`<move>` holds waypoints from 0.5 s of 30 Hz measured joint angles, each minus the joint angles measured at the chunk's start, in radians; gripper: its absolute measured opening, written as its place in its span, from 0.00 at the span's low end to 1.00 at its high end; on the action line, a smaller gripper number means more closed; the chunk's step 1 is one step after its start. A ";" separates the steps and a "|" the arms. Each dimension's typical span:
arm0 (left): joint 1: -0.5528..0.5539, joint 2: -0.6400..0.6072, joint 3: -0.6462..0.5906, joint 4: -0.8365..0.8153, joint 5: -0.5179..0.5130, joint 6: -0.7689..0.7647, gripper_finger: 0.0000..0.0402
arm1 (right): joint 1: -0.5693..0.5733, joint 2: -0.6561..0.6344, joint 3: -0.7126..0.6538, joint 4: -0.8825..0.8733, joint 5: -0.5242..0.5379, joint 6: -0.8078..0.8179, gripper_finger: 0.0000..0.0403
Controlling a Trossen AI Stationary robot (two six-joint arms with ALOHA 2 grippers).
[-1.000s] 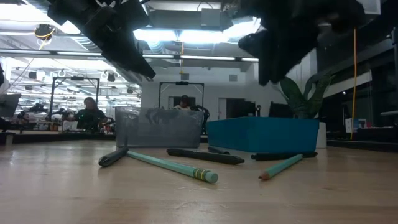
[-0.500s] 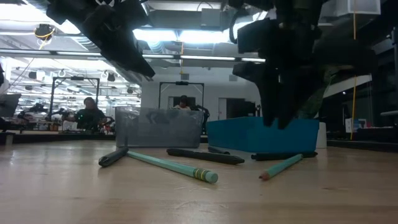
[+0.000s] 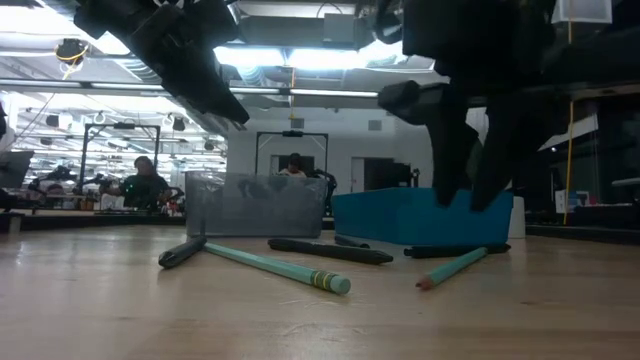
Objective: Sort pens & pencils
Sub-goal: Put the light blue pencil into the blue bin
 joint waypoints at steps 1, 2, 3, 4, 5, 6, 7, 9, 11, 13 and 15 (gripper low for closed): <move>0.000 0.000 0.000 0.000 0.000 -0.008 0.03 | 0.000 0.002 0.000 0.001 0.008 -0.001 0.30; 0.000 0.000 0.000 0.000 0.000 -0.016 0.03 | -0.001 0.005 -0.001 -0.001 0.014 -0.001 0.31; 0.000 0.000 0.000 0.000 0.000 -0.019 0.03 | -0.001 0.007 -0.001 0.002 0.021 -0.001 0.31; 0.000 0.000 0.000 -0.001 0.000 -0.019 0.03 | -0.002 0.009 -0.001 -0.001 0.027 -0.001 0.31; -0.002 0.000 0.000 -0.001 0.000 -0.019 0.03 | -0.002 0.010 -0.001 -0.005 0.031 -0.001 0.31; -0.004 0.000 0.000 -0.001 0.000 -0.019 0.03 | -0.002 0.011 -0.001 -0.002 0.032 -0.001 0.30; -0.006 0.000 0.000 -0.001 0.000 -0.019 0.03 | -0.002 0.014 -0.001 0.010 0.031 -0.001 0.30; -0.012 0.000 0.000 -0.002 0.000 -0.019 0.03 | 0.001 0.018 -0.001 0.026 0.029 -0.001 0.29; -0.019 0.000 0.000 -0.001 0.000 -0.019 0.03 | 0.005 0.025 -0.001 0.028 0.024 -0.001 0.29; -0.027 0.000 0.000 -0.001 0.000 -0.019 0.03 | 0.010 0.034 -0.001 0.030 0.024 0.003 0.29; -0.032 0.000 0.000 -0.001 0.000 -0.019 0.03 | 0.017 0.039 -0.001 0.035 0.024 0.010 0.28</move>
